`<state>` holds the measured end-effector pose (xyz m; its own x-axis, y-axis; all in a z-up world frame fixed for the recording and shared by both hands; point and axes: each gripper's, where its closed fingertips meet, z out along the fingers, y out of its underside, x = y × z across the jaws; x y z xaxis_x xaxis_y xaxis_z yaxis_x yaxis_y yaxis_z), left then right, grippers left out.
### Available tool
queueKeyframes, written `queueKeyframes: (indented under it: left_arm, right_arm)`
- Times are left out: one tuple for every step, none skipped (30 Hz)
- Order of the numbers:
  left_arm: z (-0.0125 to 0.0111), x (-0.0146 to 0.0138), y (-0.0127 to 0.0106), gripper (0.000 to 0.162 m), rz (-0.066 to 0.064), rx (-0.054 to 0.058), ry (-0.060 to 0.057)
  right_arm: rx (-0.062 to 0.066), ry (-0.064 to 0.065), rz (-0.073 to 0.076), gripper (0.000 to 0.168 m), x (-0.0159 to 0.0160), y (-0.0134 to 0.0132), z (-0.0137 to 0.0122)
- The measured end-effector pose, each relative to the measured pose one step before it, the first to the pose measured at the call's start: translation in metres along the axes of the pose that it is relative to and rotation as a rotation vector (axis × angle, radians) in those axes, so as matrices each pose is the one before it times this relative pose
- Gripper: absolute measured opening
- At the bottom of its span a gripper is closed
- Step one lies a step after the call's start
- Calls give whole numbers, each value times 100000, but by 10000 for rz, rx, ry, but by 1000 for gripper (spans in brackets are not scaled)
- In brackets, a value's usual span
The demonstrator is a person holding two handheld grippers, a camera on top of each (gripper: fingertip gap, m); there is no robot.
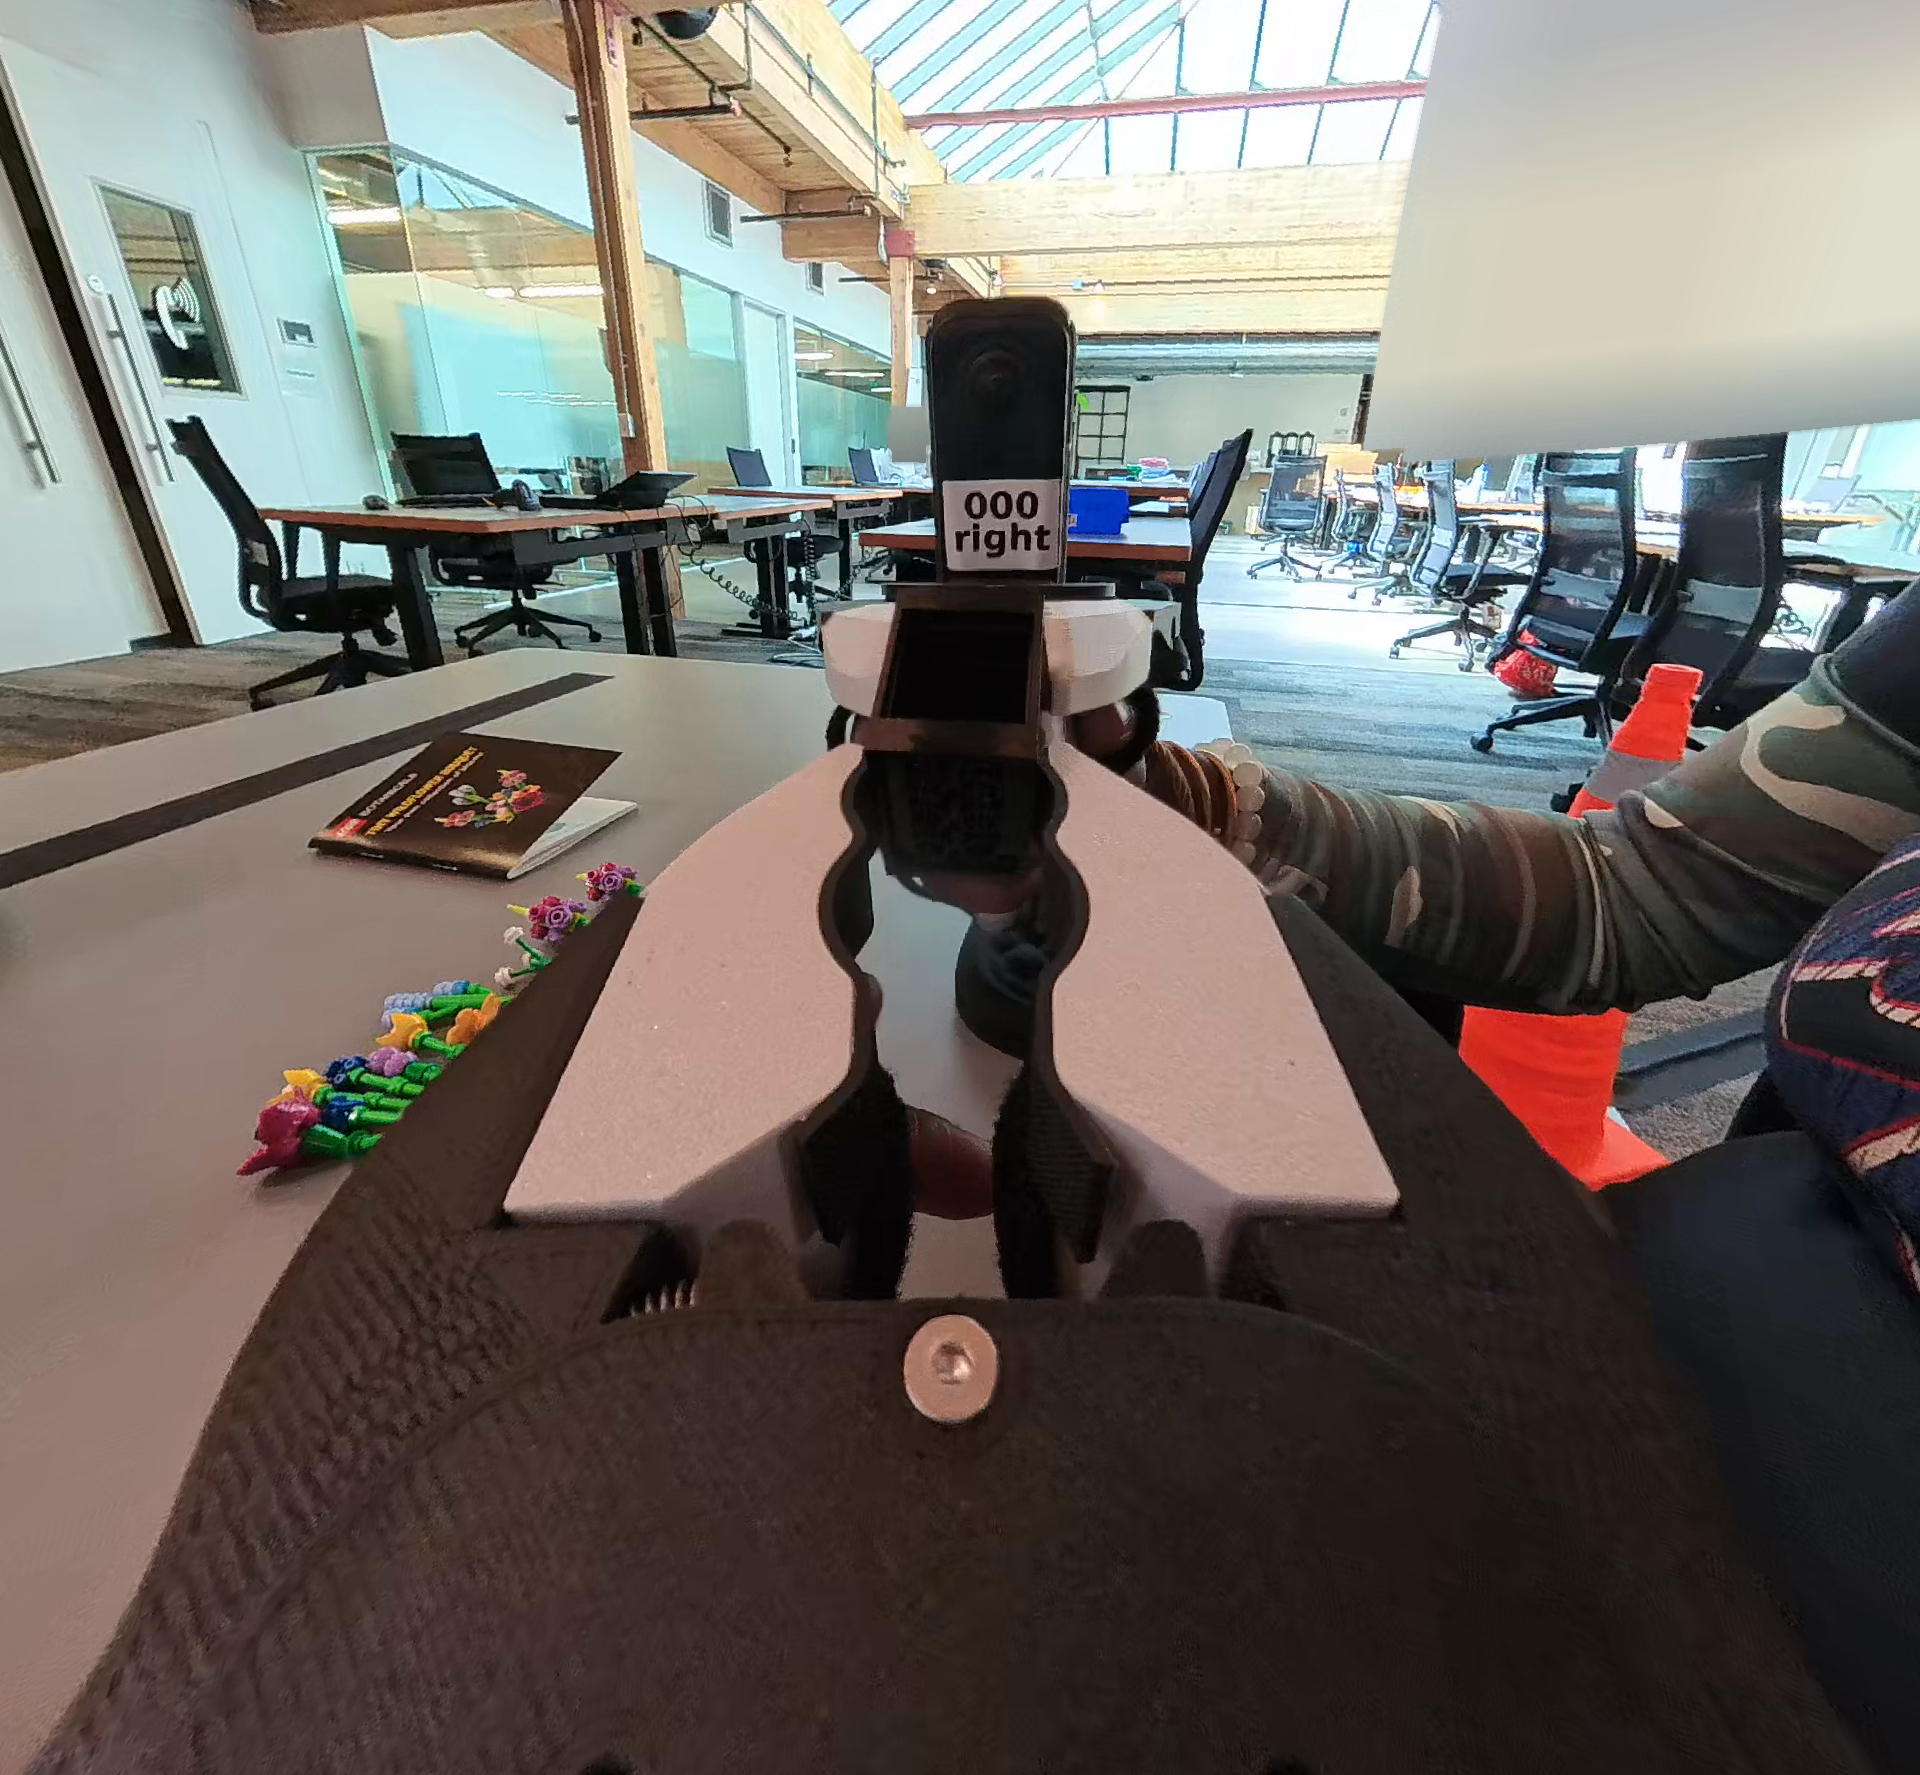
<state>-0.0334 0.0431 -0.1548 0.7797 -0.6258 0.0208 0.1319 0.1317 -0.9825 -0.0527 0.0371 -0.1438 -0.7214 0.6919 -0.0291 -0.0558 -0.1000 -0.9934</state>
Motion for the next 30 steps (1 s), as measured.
queueKeyframes:
  left_arm:
    - [-6,-128,163,28,-35,-137,-44]
    - [-75,-206,209,30,2,-223,-56]
    - [-154,-234,232,40,149,-285,-59]
    - [-221,-244,345,52,303,-420,-85]
    - [-272,-220,597,55,428,-638,-77]
    - [-267,-150,891,56,567,-876,-49]
    - [-189,-71,969,56,601,-928,-31]
    - [-62,24,713,56,468,-737,-8]
    - [67,168,345,56,274,-468,65]
    - [199,277,14,56,96,-194,124]
    - [305,235,-172,55,-45,10,105]
    - [381,94,-122,49,-111,67,6]
    - [381,31,140,42,-71,-28,-34]
    - [352,124,416,35,22,-170,14]
    - [273,200,402,32,71,-155,44]
    - [126,92,250,31,66,-57,-4]
    - [1,38,133,30,3,4,16]
    - [-39,3,54,29,-91,22,43]
    - [-39,-98,48,28,-126,-7,6]
    - [19,-146,156,28,-70,-102,-38]
    - [46,-114,466,28,51,-303,-55]
    - [90,-78,741,28,158,-458,-81]
    - [133,12,643,28,180,-380,-66]
    - [111,216,253,27,159,-156,51]
    - [63,188,78,28,141,-71,47]
    - [60,117,105,27,98,-91,23]
    - [92,122,148,27,52,-97,52]
    - [106,104,190,27,18,-97,56]
    - [103,138,169,27,10,-93,94]
    - [62,89,103,28,8,-55,63]
  right_arm:
    - [-142,60,-28,25,162,161,-23]
    - [-215,78,-29,26,192,253,-85]
    - [-356,180,-40,25,133,406,-61]
    - [-573,280,-104,25,86,896,-475]
    - [-625,219,-124,25,337,949,-70]
    - [-515,133,-118,25,179,796,5]
    - [-282,23,-93,25,-39,432,93]
    - [-111,-101,-46,25,-199,221,112]
    - [-53,-171,-13,25,-325,85,143]
    - [-80,-146,-35,25,-281,122,162]
    - [-87,-71,-62,25,-162,138,162]
    - [-71,-70,-29,25,-189,122,139]
    - [-29,-87,0,25,-187,62,98]
    - [16,-59,11,25,-108,-8,93]
    - [17,23,2,25,-36,-31,46]
    - [-141,-10,-71,25,-14,251,50]
    - [-63,14,-63,25,-60,145,63]
    - [26,17,-61,25,-36,-15,95]
    - [48,106,-131,25,97,-84,50]
    - [22,144,-121,26,162,-64,-9]
    - [18,84,-63,26,152,-41,-100]
    - [84,-51,-38,25,-59,-96,-155]
    - [54,-52,-43,25,-114,-30,-92]
    - [-131,-8,-82,25,-82,251,-1]
    - [-349,47,-126,27,-66,536,91]
    - [-391,12,-172,28,-163,629,220]
    - [-318,-17,-176,30,-165,495,172]
    - [-212,-68,-143,30,-209,301,271]
    - [-153,-2,-126,27,-95,189,158]
    - [-119,64,-147,25,30,161,46]
